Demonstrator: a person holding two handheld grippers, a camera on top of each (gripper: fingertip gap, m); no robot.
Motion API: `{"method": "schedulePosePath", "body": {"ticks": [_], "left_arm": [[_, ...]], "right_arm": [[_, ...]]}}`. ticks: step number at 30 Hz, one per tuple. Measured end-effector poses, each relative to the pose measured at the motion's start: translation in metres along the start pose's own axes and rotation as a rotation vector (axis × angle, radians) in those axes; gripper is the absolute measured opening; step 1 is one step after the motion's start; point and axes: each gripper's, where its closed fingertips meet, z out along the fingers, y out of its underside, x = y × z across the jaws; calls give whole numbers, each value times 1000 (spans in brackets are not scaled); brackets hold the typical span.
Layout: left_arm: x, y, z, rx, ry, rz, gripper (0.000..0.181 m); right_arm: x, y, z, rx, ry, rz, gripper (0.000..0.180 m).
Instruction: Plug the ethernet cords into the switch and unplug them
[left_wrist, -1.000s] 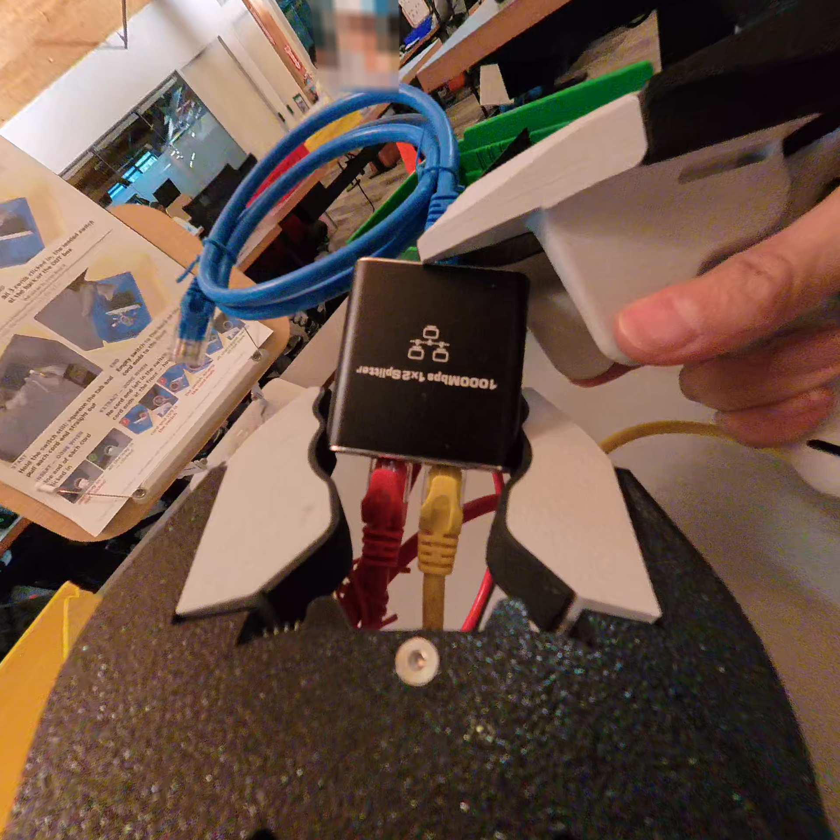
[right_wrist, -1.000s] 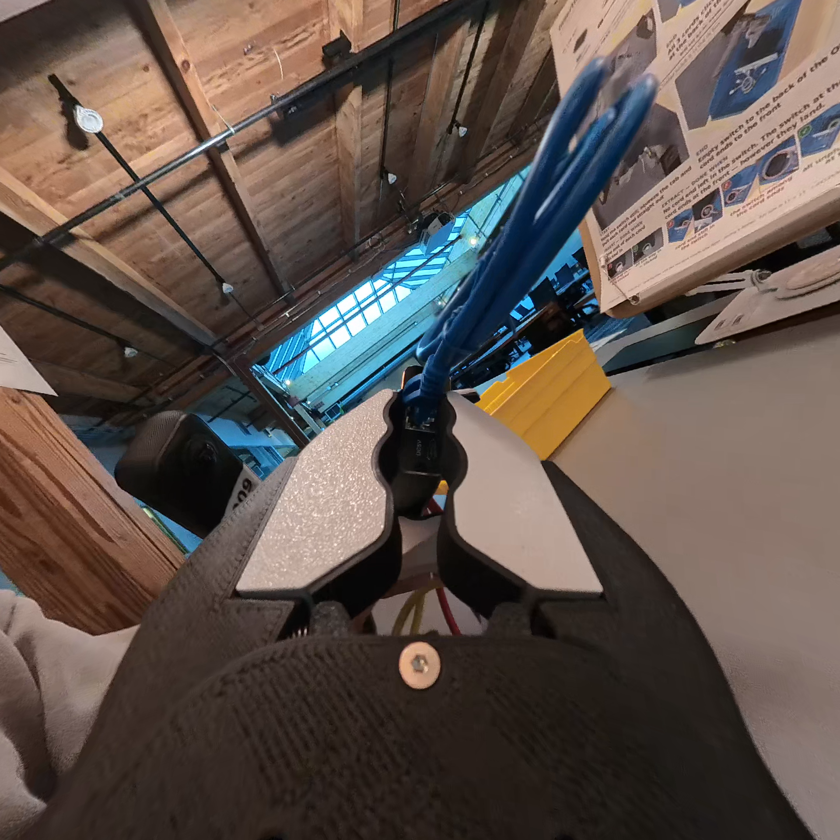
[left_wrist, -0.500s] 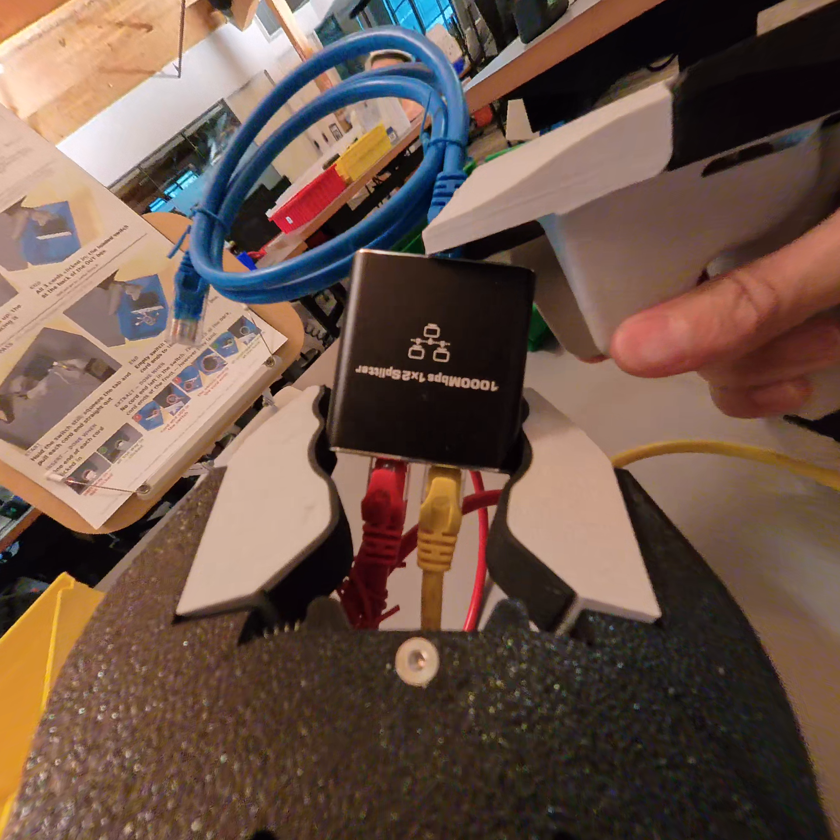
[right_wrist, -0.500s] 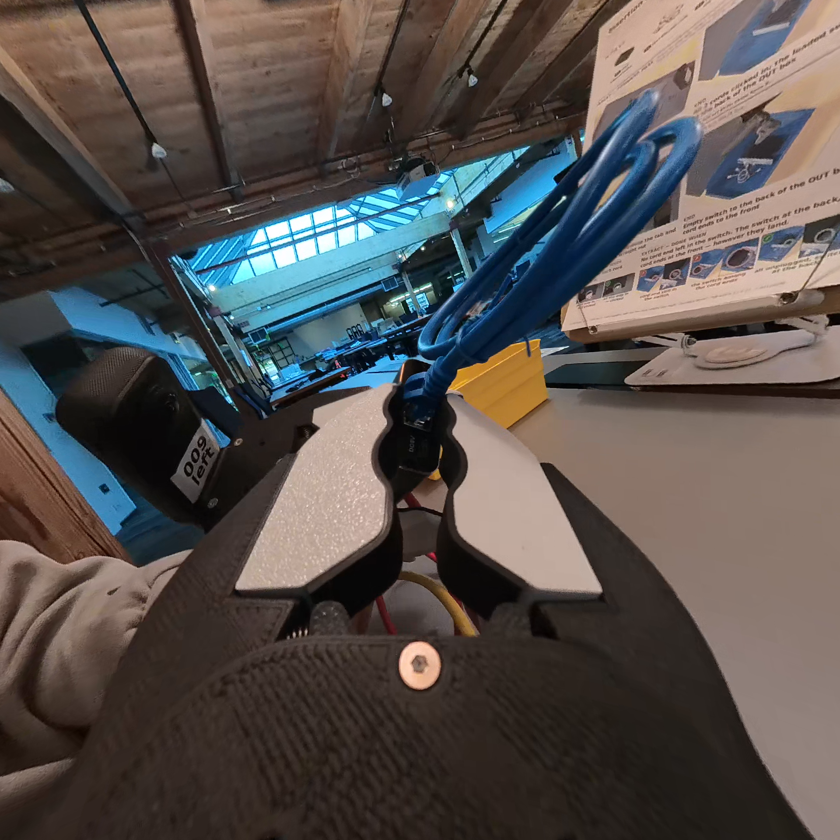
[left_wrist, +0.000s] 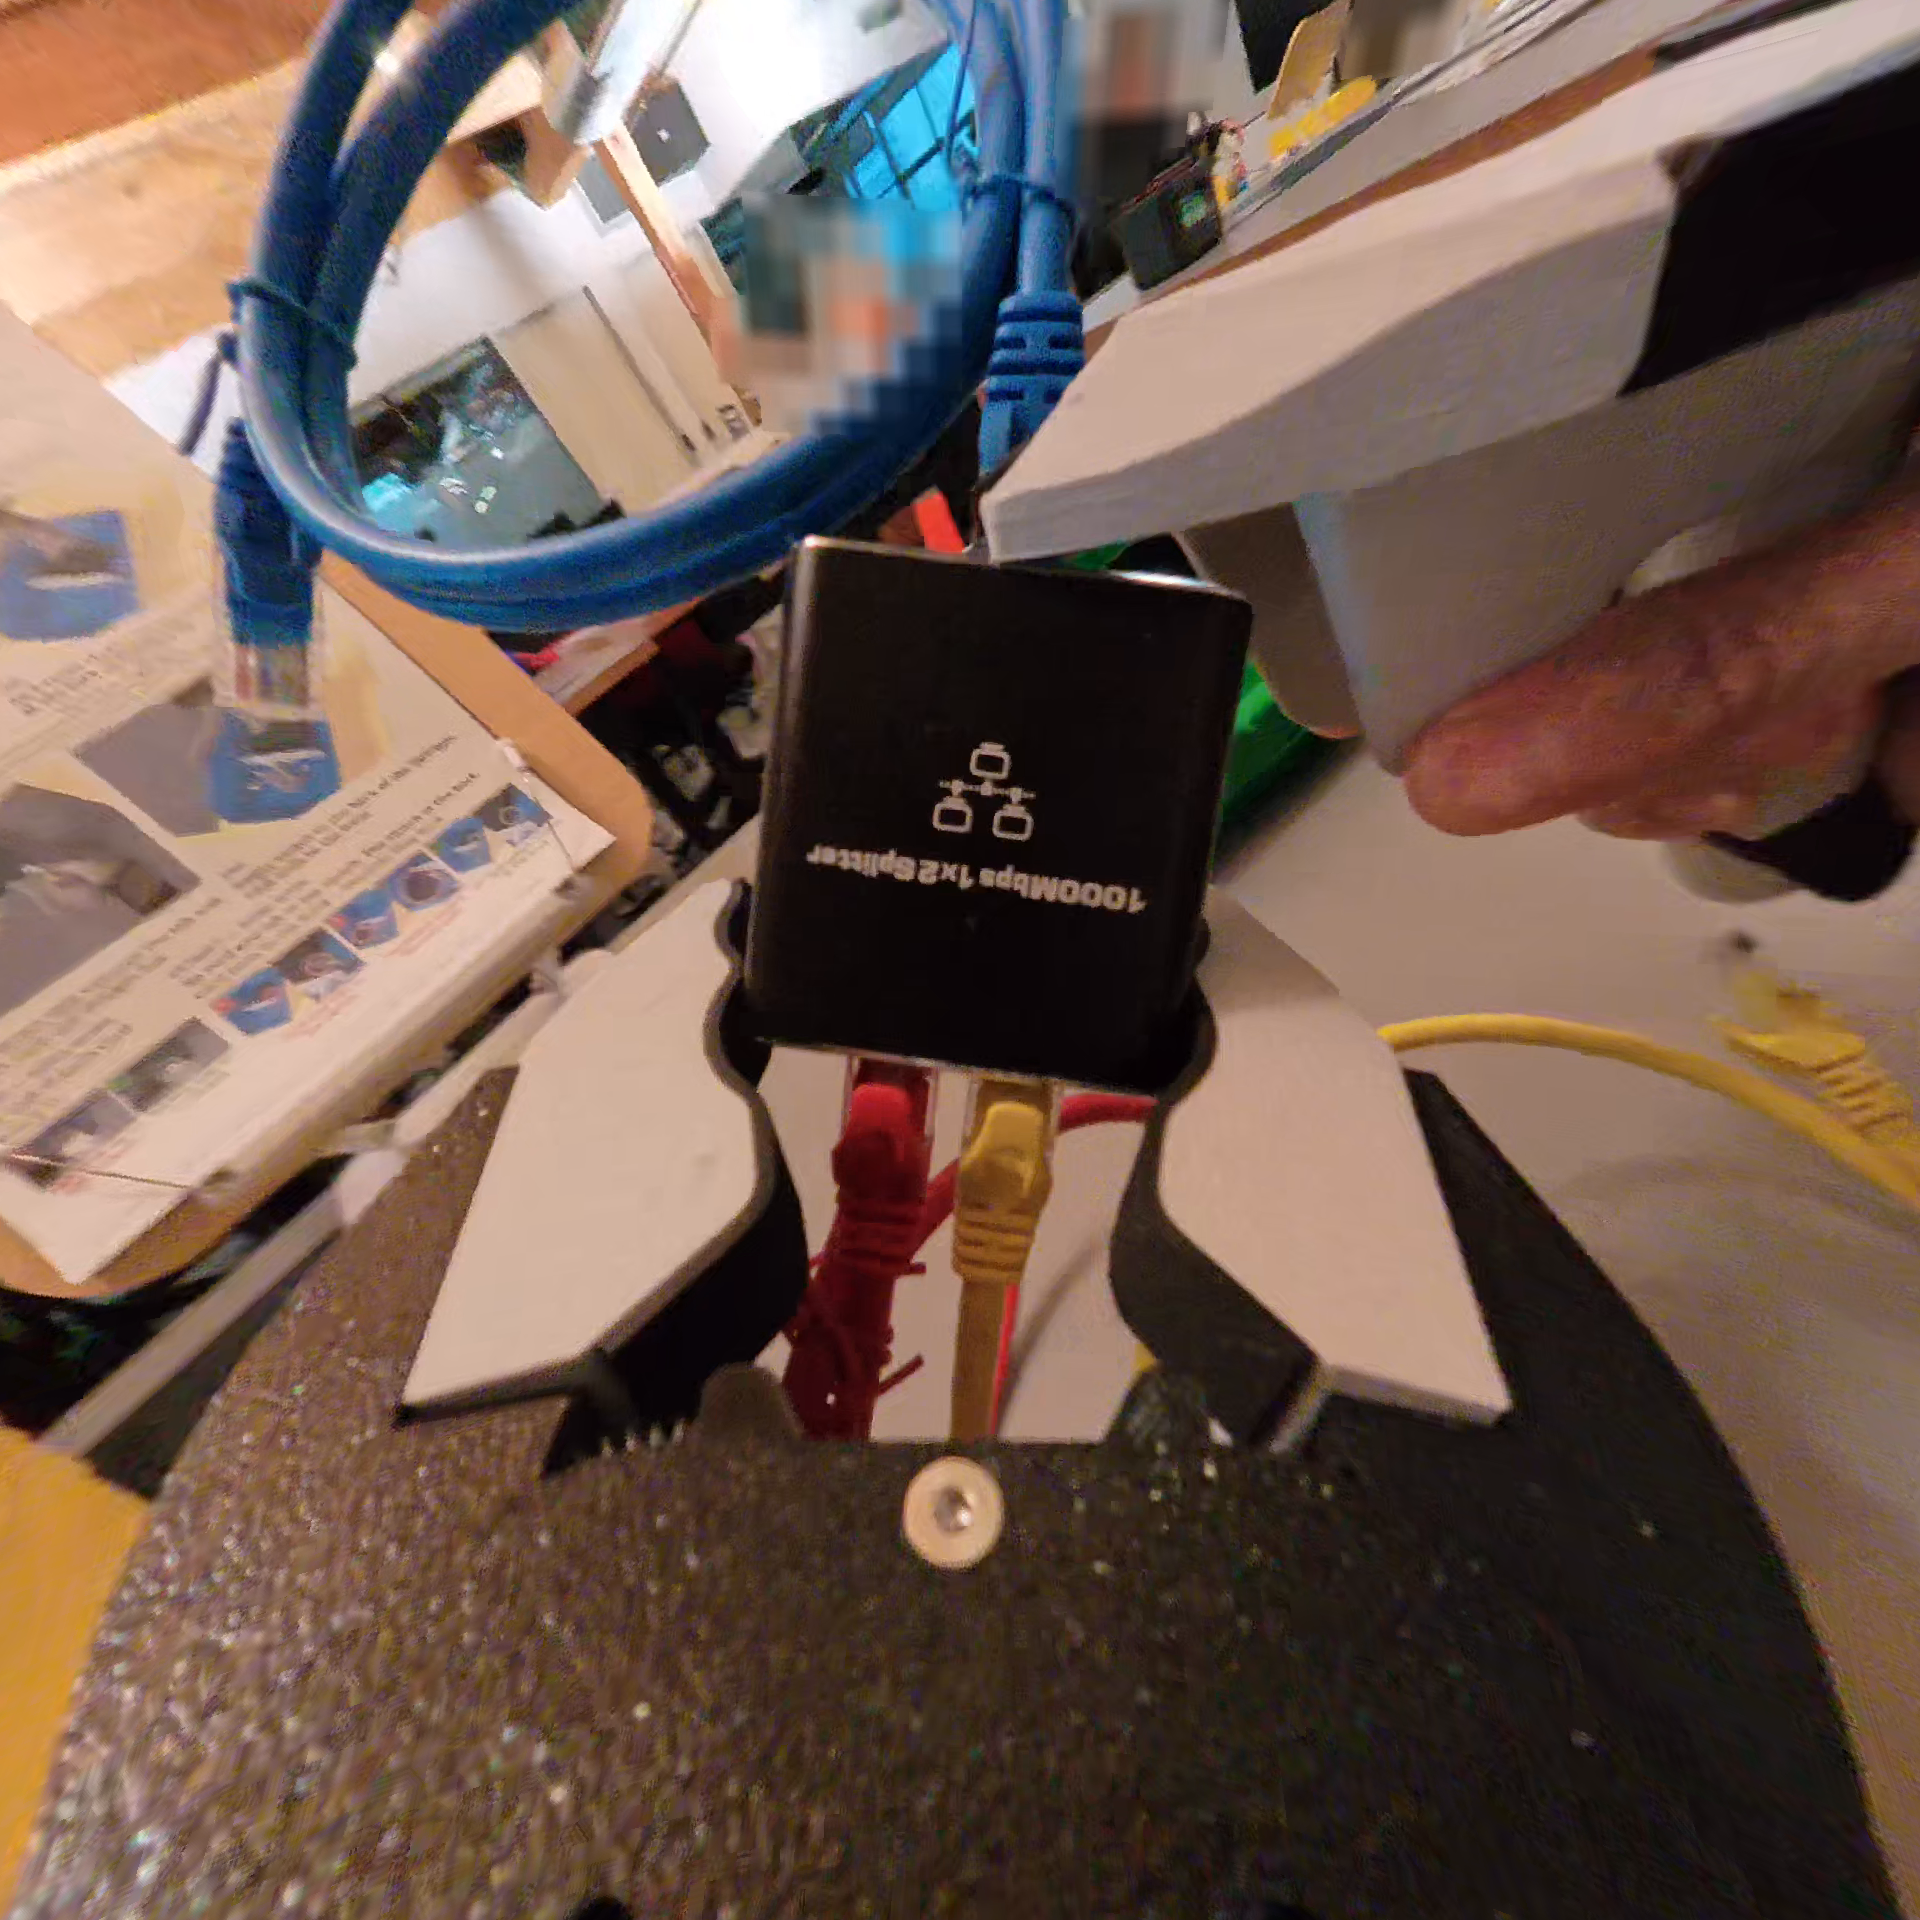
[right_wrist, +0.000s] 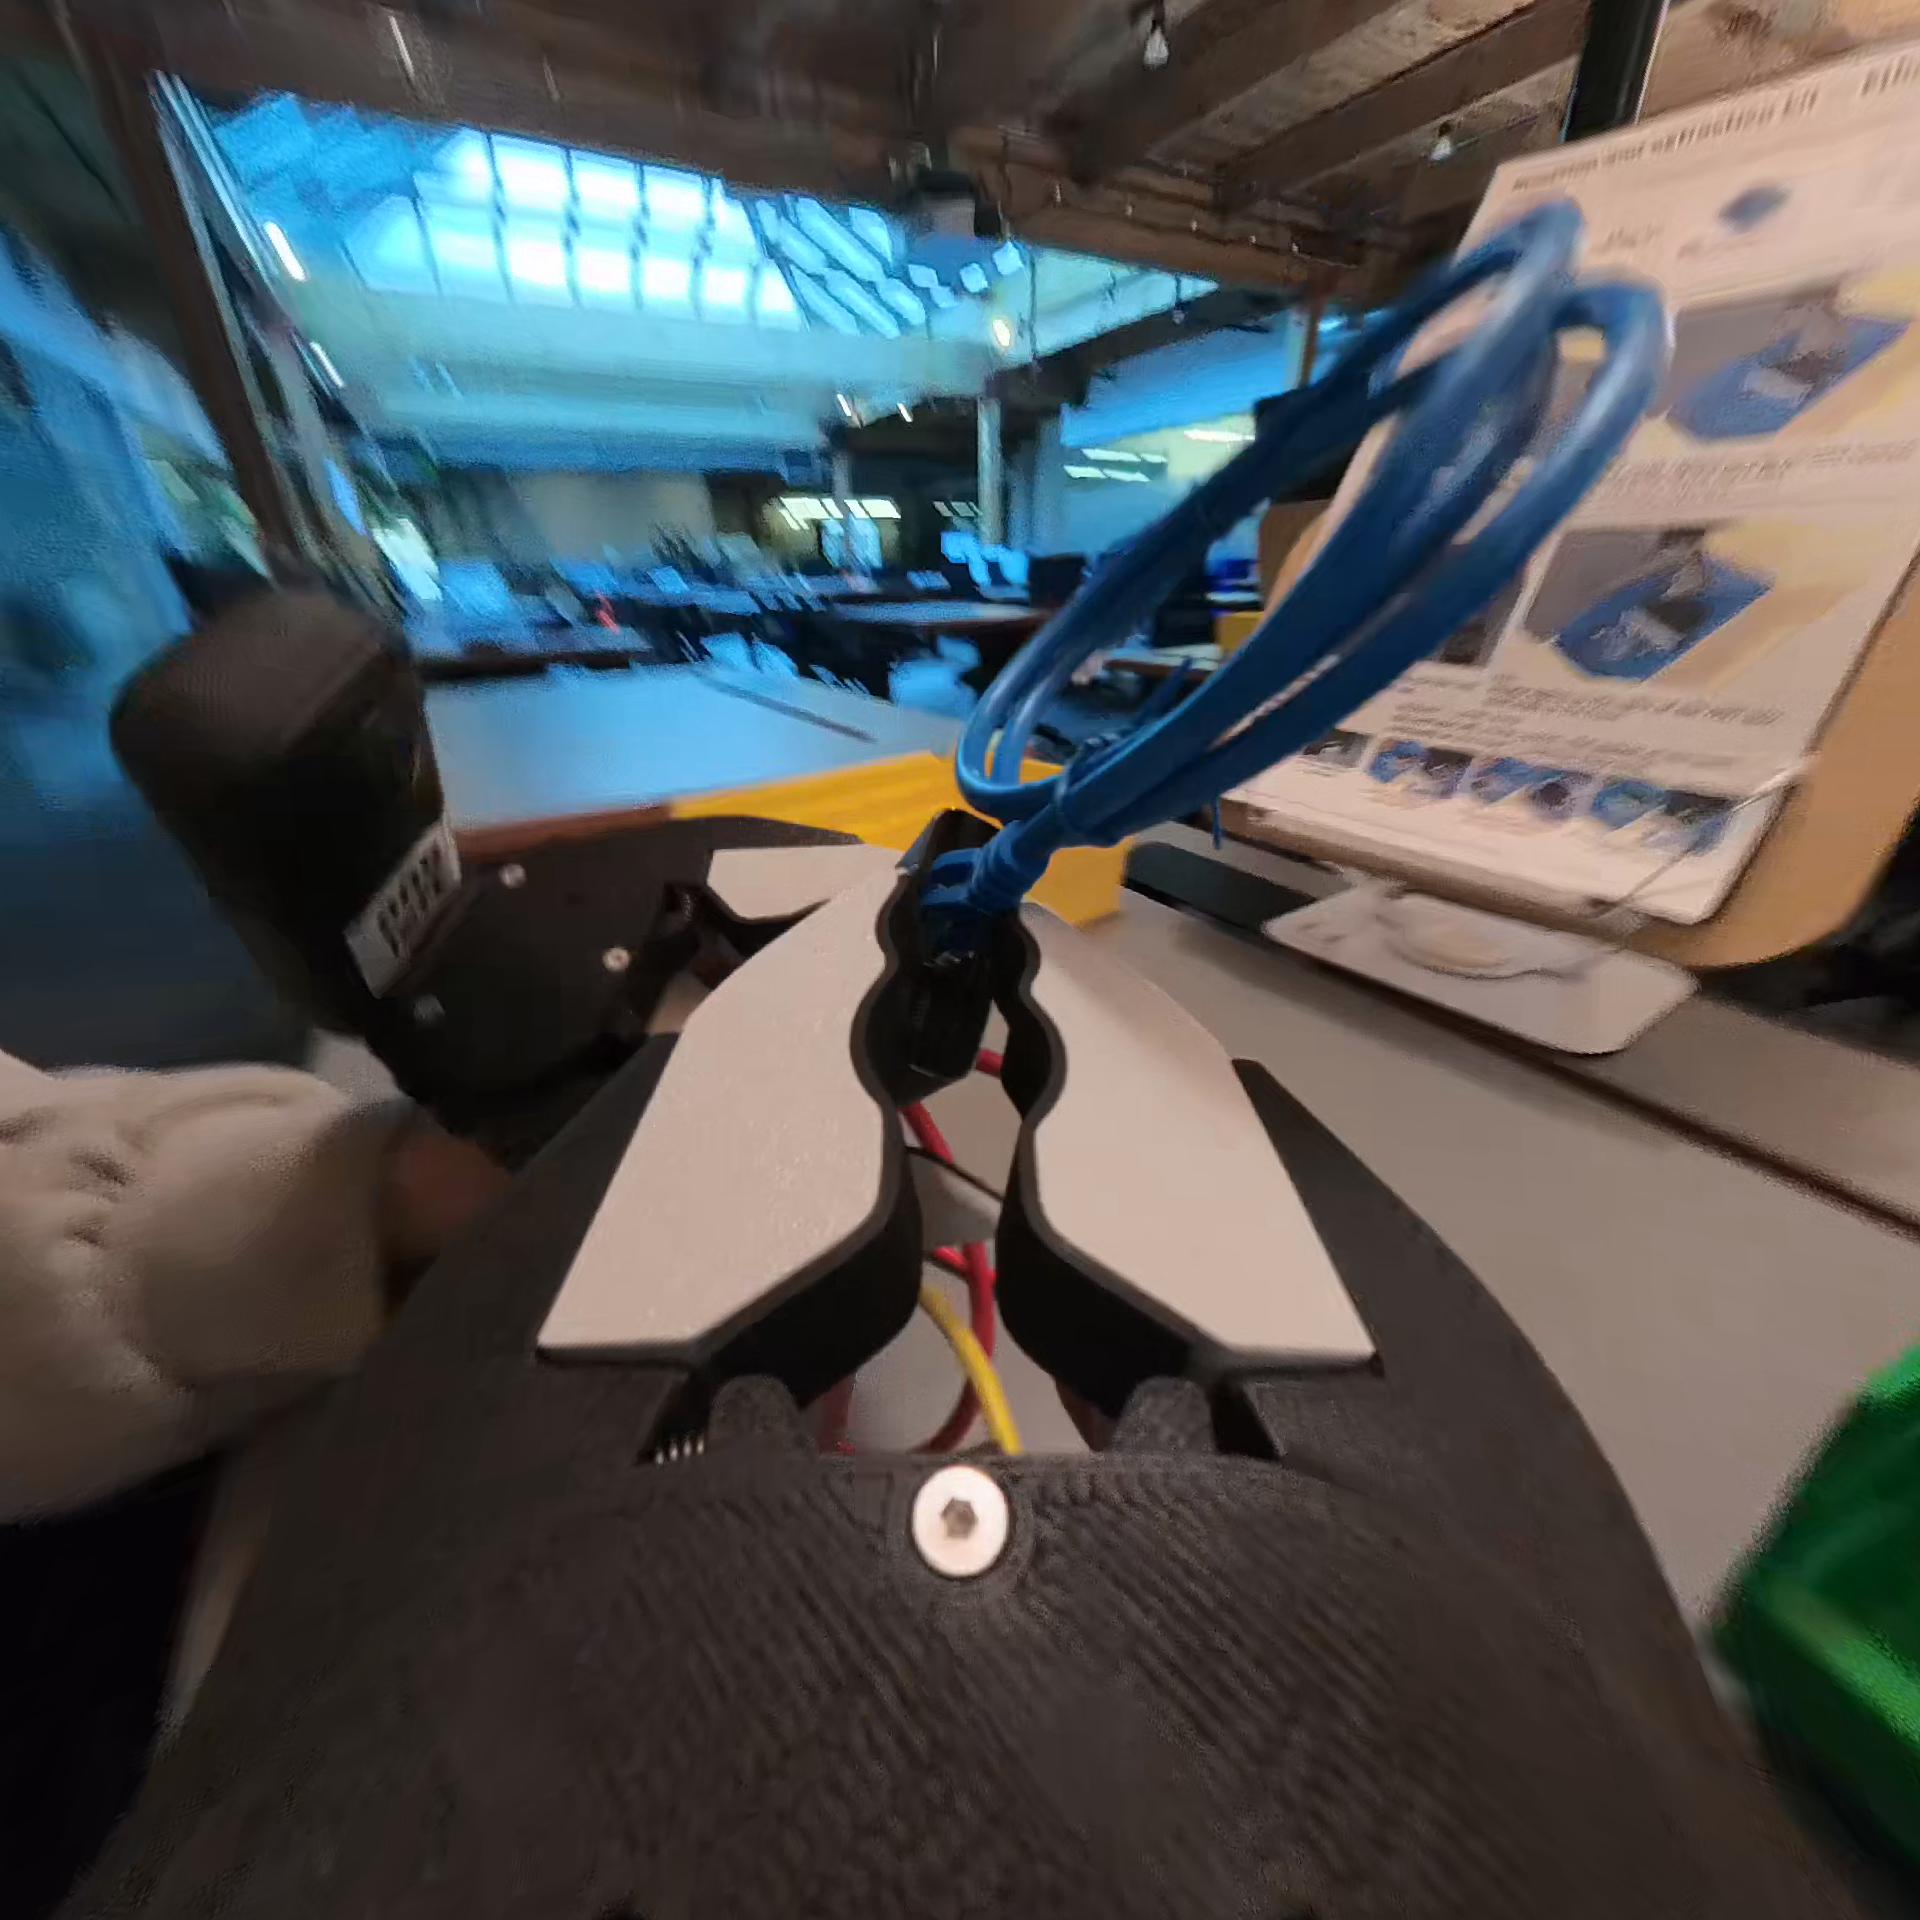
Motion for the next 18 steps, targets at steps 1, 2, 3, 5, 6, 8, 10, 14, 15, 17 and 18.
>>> {"method": "schedulePosePath", "body": {"ticks": [1,2,3,5,6,8,10,14,15,17,18], "left_arm": [[4,1,0,16,40,-59,74],[6,0,-1,21,65,-91,74],[8,0,-2,9,91,-108,74],[8,-2,-2,20,86,-93,74],[6,-3,-2,22,67,-68,74],[-3,-9,-3,30,-15,28,73],[-10,-10,-4,12,-76,107,73],[-12,-2,-5,4,-111,109,73],[-10,-1,-4,9,-92,77,74],[-6,-2,-4,32,-69,37,74],[-4,-3,-4,42,-51,16,74]], "right_arm": [[-2,0,1,-29,13,-50,17],[-4,-1,2,-32,16,-63,17],[-4,-1,1,-41,29,-104,17],[-7,-4,0,-69,34,-160,17],[-8,-6,0,-57,32,-157,16],[-7,-9,-1,36,-47,64,15],[-6,-10,-1,98,-91,200,14],[-8,-3,3,24,-53,79,15],[-8,-2,3,-7,-27,4,16],[-10,-4,3,-50,5,-108,17],[-11,-5,2,-64,17,-142,17]]}}
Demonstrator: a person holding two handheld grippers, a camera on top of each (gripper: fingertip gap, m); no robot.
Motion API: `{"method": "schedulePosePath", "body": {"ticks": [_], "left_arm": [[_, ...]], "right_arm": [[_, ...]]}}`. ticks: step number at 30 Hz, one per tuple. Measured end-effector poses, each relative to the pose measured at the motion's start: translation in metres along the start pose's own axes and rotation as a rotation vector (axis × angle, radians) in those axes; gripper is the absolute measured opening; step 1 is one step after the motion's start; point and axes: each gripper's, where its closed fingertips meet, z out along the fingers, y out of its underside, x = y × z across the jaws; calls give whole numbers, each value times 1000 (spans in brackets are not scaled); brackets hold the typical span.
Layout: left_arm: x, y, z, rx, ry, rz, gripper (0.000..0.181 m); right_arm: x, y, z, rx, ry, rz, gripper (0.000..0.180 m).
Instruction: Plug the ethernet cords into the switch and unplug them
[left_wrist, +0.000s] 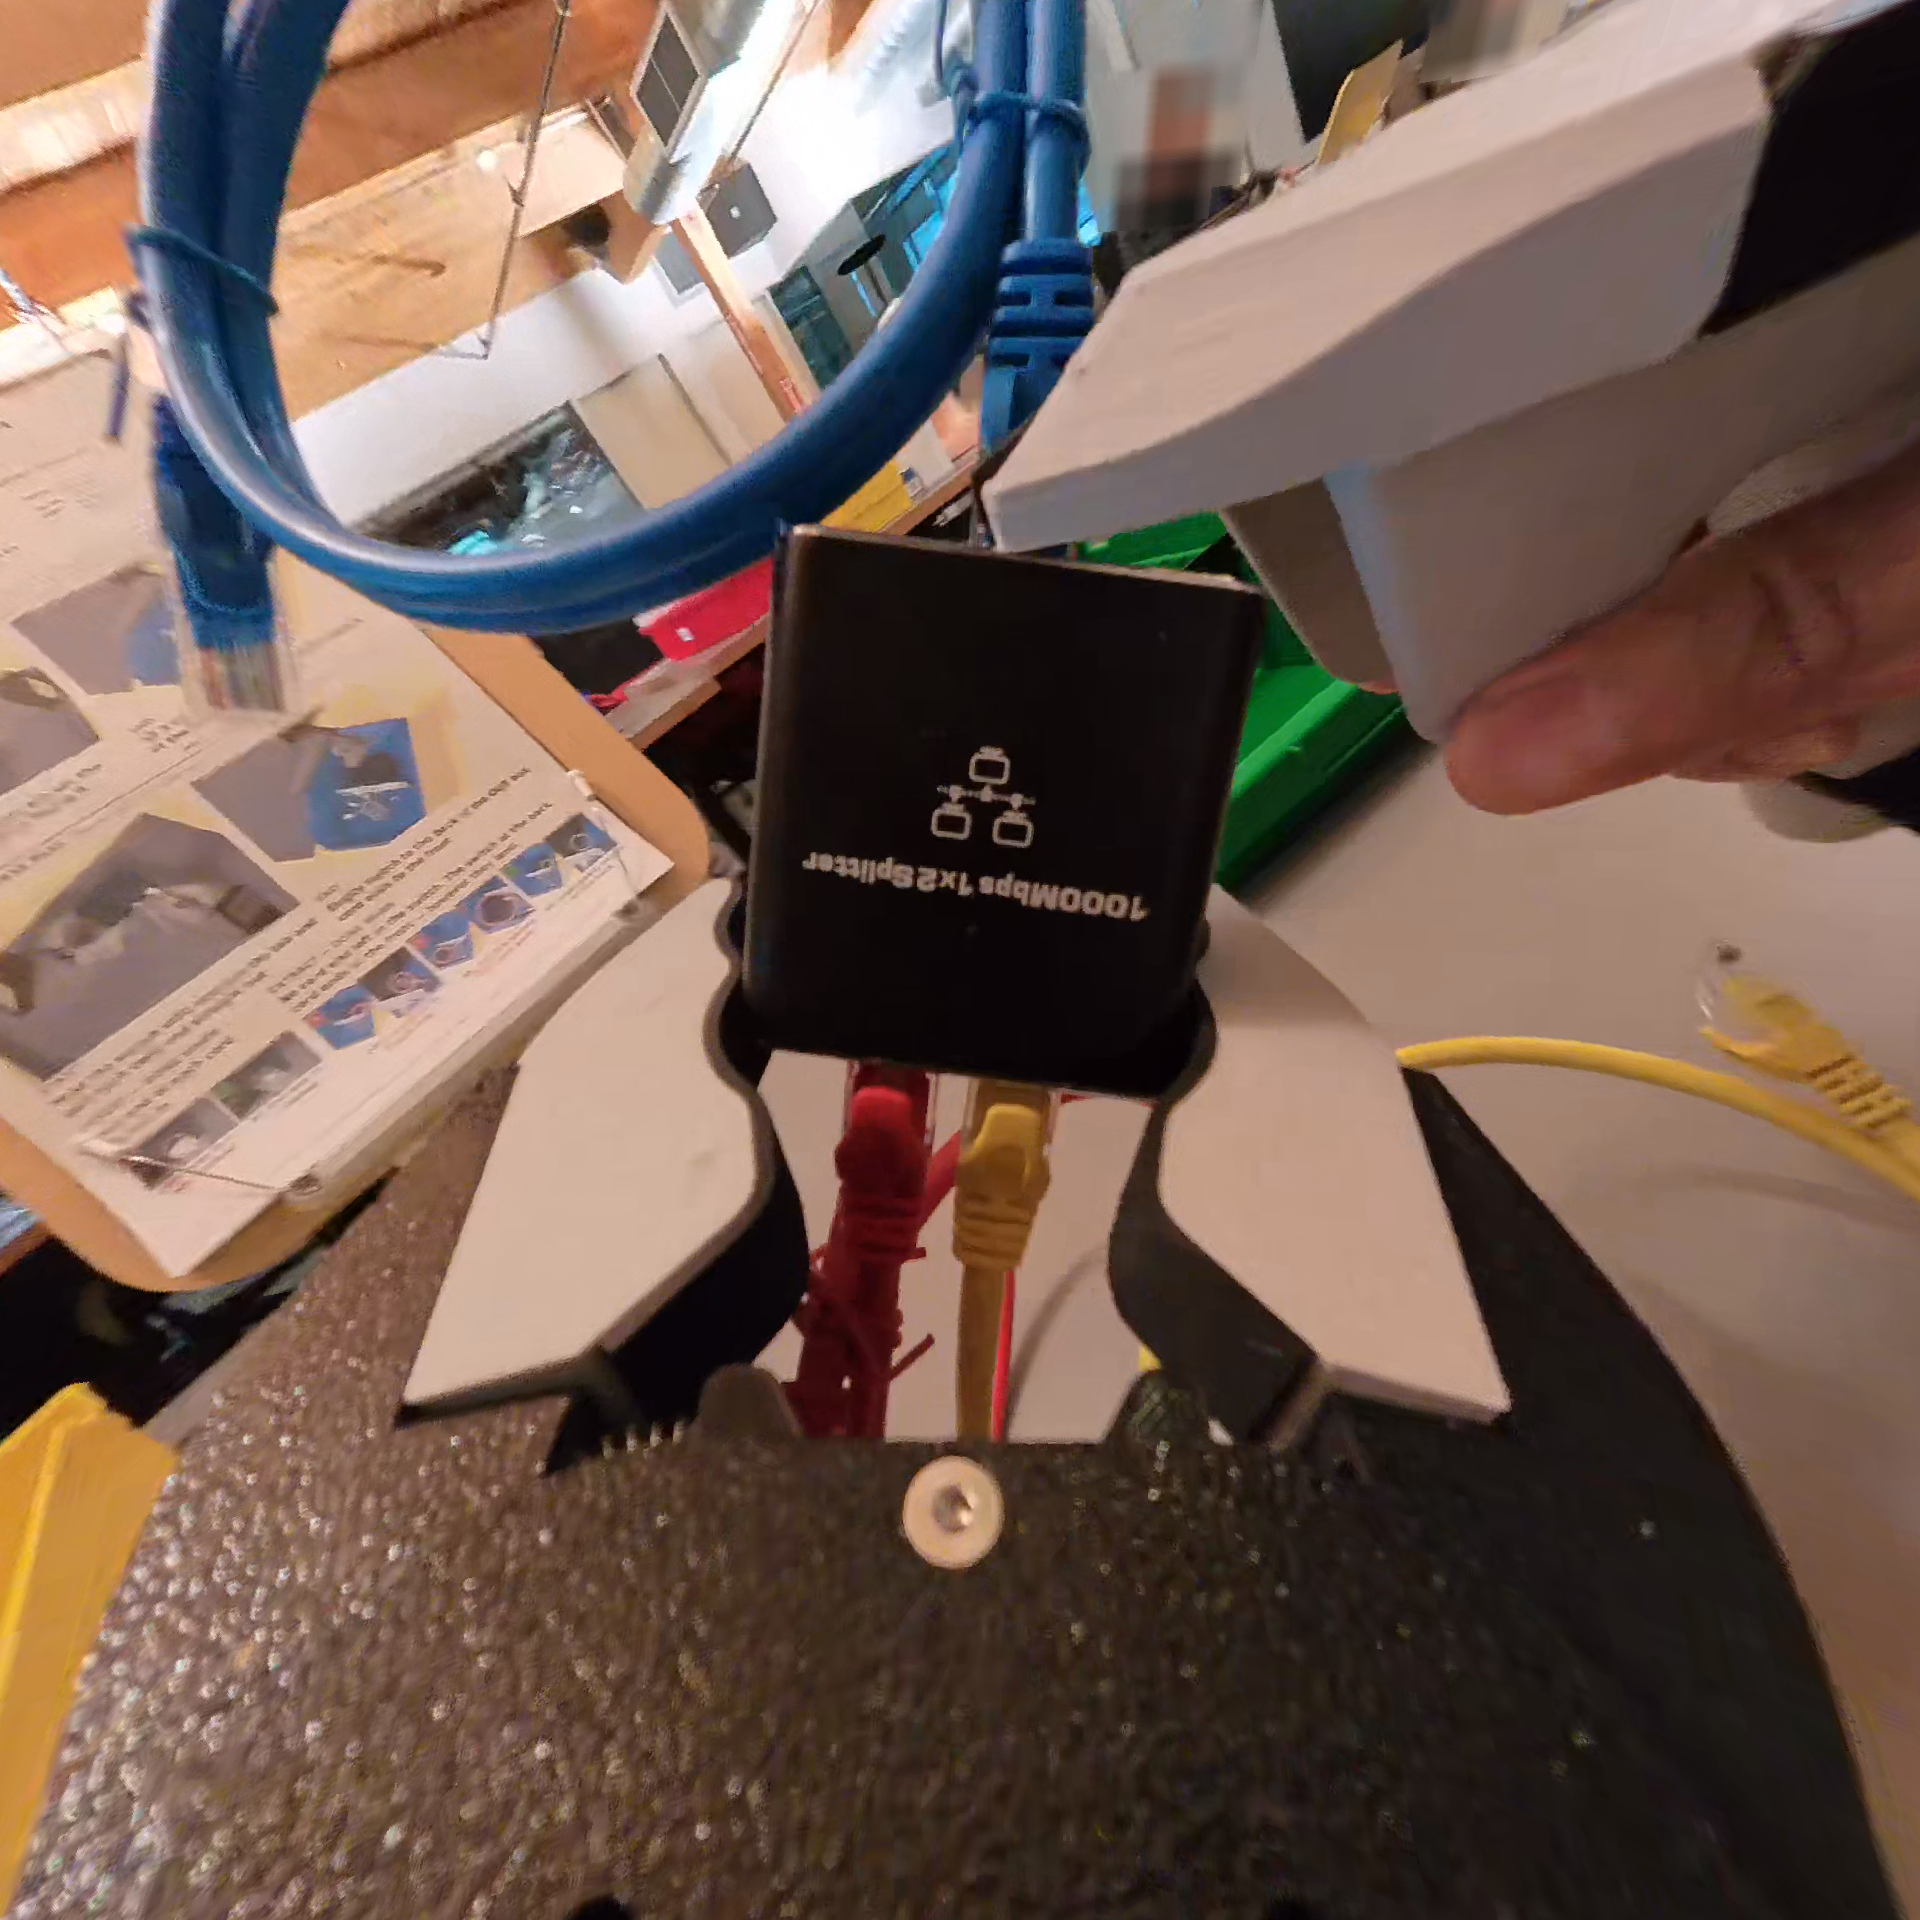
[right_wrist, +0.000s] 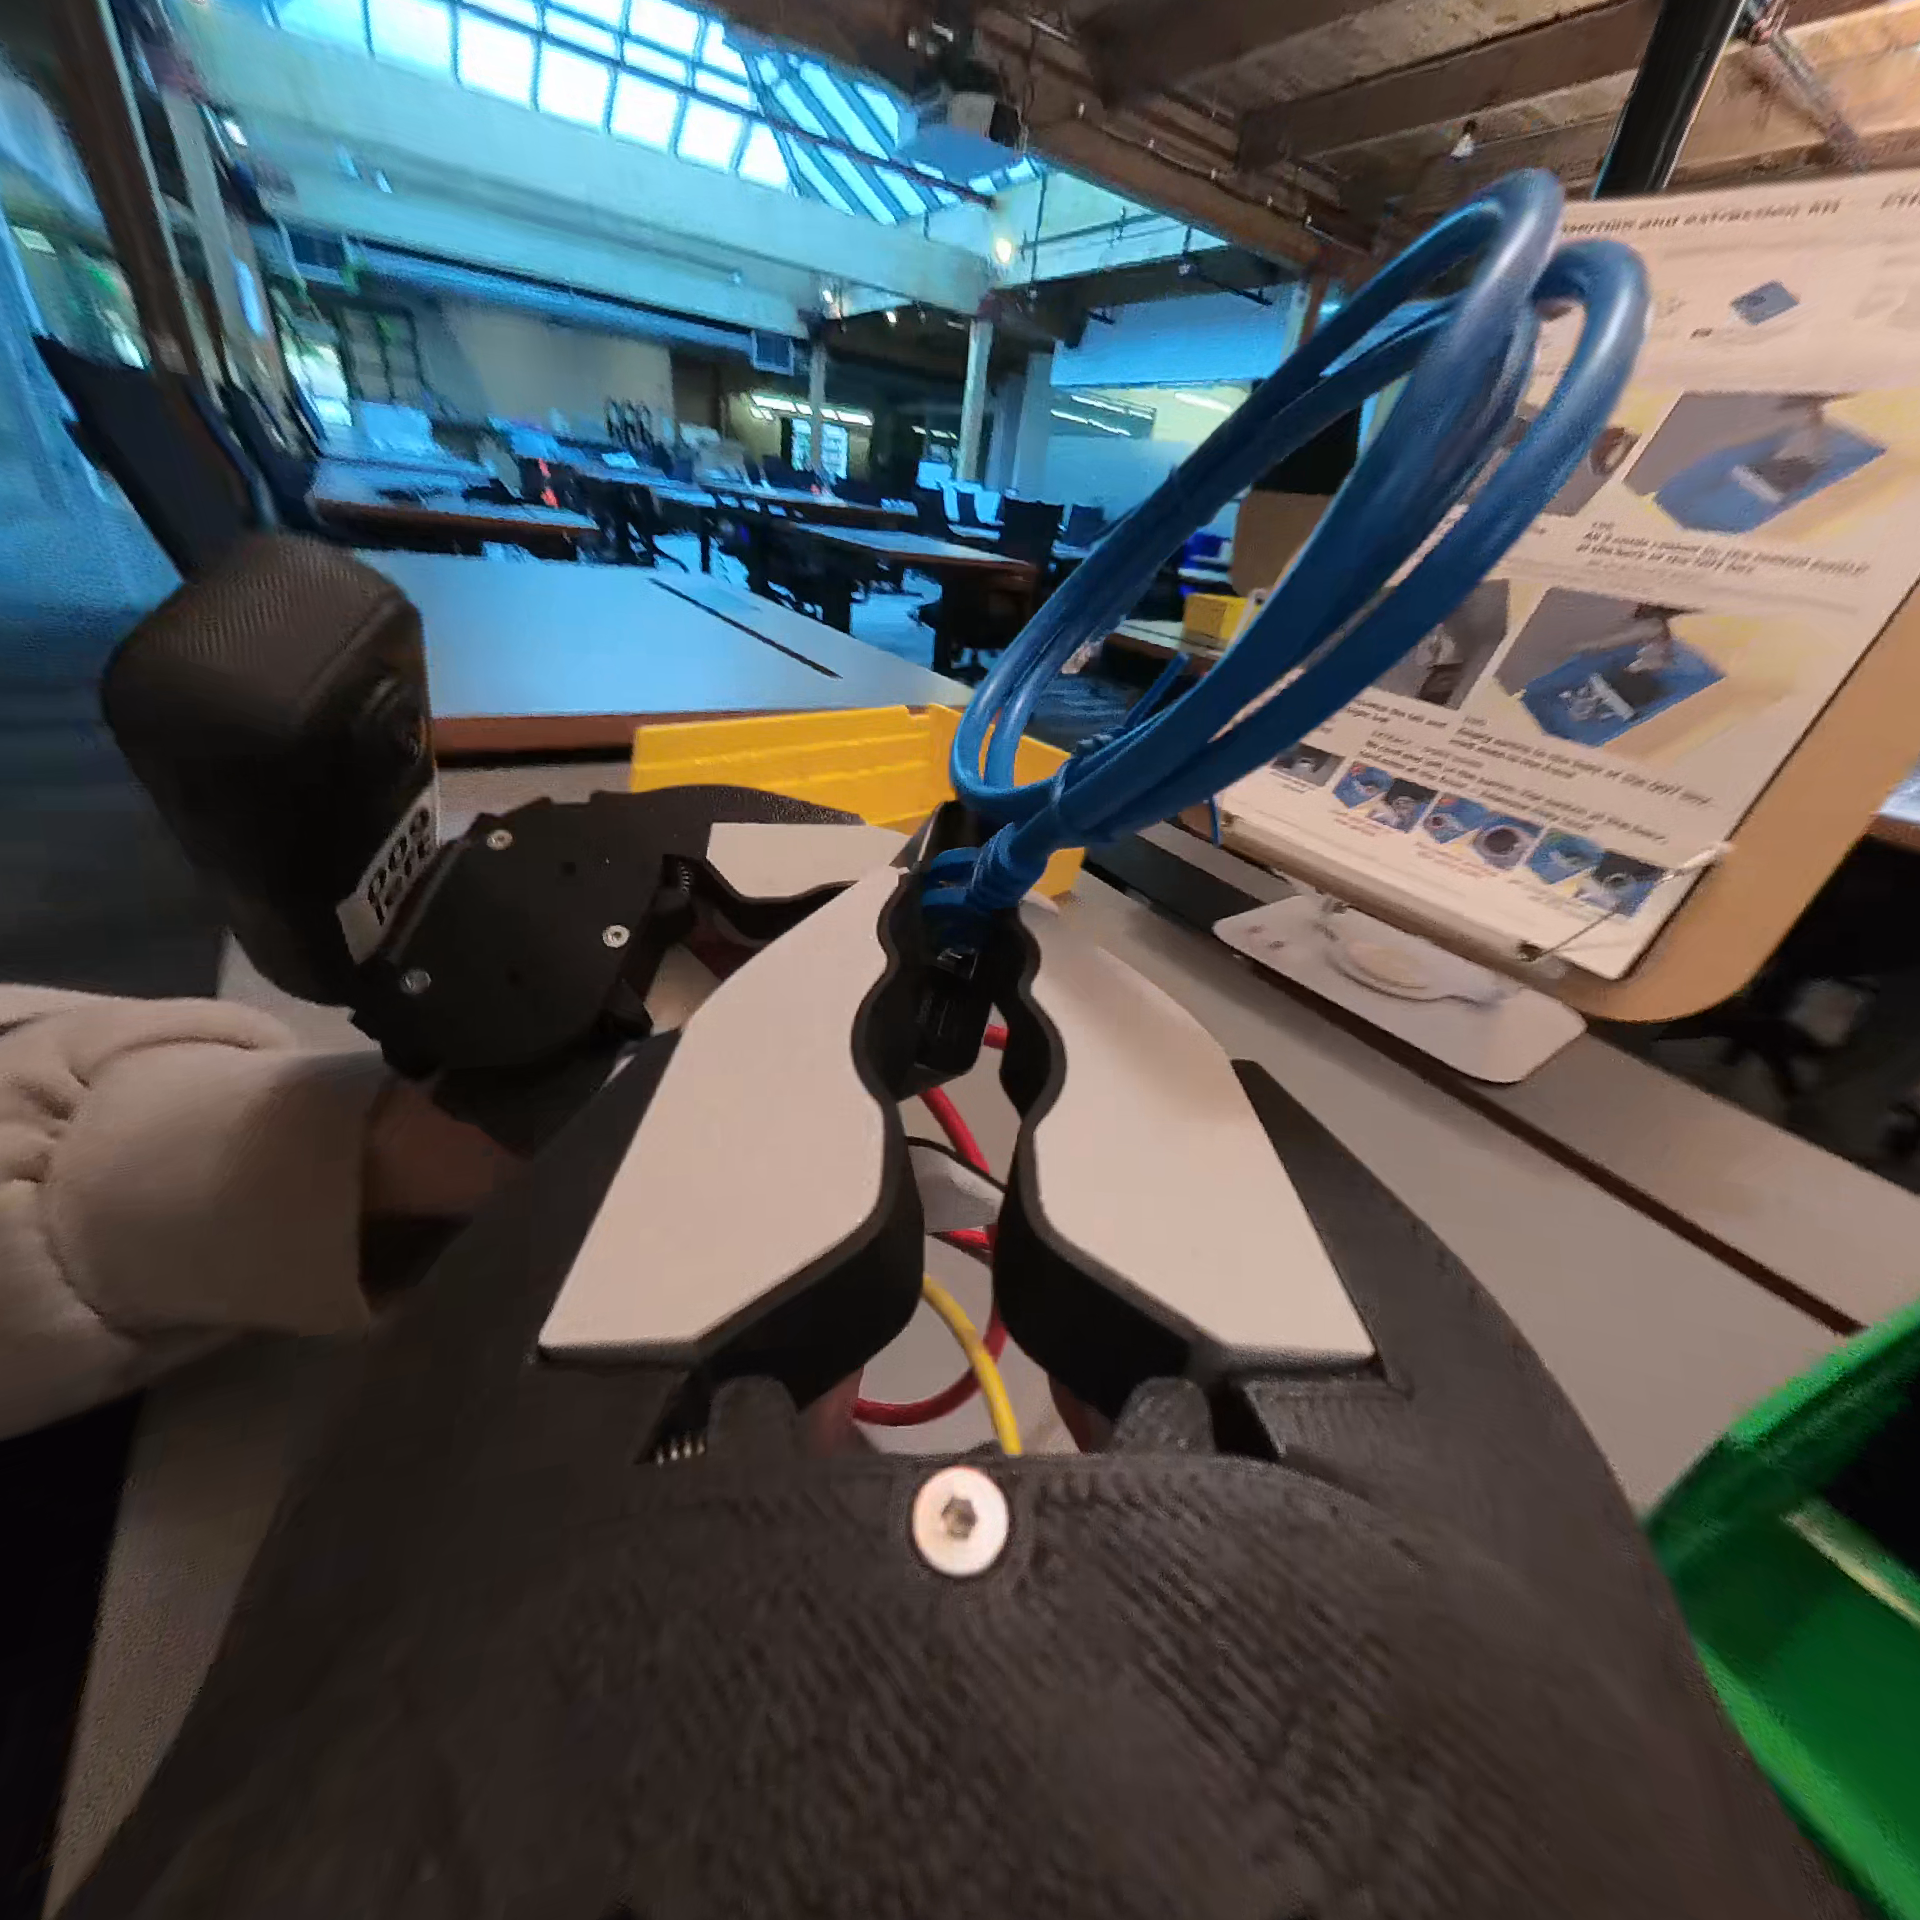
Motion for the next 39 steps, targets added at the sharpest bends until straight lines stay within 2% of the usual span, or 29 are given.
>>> {"method": "schedulePosePath", "body": {"ticks": [4,7,11,19,20,23,24,30,35,39], "left_arm": [[7,-2,0,32,65,-89,73],[6,-1,-1,36,64,-89,73],[-3,-3,-5,43,-5,0,74],[4,2,-5,53,89,-69,73],[4,1,-5,58,97,-63,74],[-5,-2,-9,49,44,47,73],[-6,-2,-9,35,32,76,73],[-6,6,-6,-8,31,88,74],[-1,12,-2,-36,82,40,73],[-1,14,-3,-62,94,54,74]], "right_arm": [[-2,-2,0,-55,42,-139,16],[-6,-3,1,-84,52,-217,17],[-9,-5,2,-31,0,-88,17],[-8,-2,3,-94,42,-211,17],[-8,-2,3,-87,35,-194,16],[-6,-2,1,17,-62,70,16],[-5,-1,1,23,-70,90,16],[-9,3,2,-106,7,-174,15],[-8,6,3,-166,56,-290,17],[-7,7,4,-124,8,-165,15]]}}
